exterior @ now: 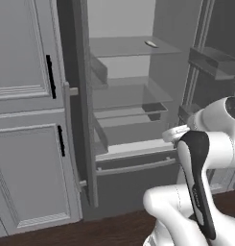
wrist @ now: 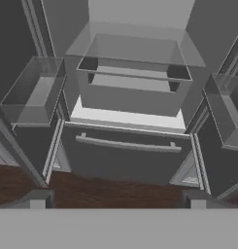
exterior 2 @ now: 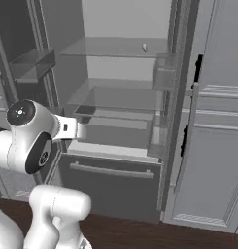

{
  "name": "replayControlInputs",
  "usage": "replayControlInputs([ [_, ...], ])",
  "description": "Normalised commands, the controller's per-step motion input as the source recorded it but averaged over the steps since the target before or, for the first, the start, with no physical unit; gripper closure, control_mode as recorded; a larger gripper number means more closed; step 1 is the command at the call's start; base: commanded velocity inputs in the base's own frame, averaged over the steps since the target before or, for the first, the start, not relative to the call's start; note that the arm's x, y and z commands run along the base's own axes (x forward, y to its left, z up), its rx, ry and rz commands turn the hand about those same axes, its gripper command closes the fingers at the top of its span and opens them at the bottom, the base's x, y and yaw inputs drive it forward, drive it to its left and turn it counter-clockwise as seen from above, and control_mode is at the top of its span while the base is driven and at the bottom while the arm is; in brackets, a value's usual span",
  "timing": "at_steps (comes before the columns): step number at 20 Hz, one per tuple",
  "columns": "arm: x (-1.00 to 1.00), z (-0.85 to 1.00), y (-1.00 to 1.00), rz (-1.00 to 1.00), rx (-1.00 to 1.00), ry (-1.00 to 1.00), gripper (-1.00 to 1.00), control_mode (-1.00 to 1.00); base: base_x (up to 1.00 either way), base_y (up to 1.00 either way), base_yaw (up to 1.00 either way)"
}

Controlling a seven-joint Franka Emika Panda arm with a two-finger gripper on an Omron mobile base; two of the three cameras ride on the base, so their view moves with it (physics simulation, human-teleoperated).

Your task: Place one carrot and one fish in each tupperware on the nearby counter, to pack two identical lunches.

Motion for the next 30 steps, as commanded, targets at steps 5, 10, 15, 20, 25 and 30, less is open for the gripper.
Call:
replayControlInputs([
  [5, 0.0, 0.0, 0.0, 0.0, 0.0, 0.0, -1.0, 1.0, 0.03, -0.05, -0.42],
  [10, 0.0, 0.0, 0.0, 0.0, 0.0, 0.0, -1.0, 1.0, 0.47, -0.09, -0.16],
  [15, 0.0, 0.0, 0.0, 0.0, 0.0, 0.0, -1.0, 1.0, 0.8, -0.09, -0.06],
  [20, 0.0, 0.0, 0.0, 0.0, 0.0, 0.0, -1.0, 1.0, 0.82, 0.0, -0.03],
  [25, 0.0, 0.0, 0.0, 0.0, 0.0, 0.0, -1.0, 1.0, 0.77, 0.0, -0.01],
  [30, 0.24, 0.0, -0.04, 0.0, 0.0, 0.0, -1.0, -1.0, 0.42, -0.01, 0.0],
])
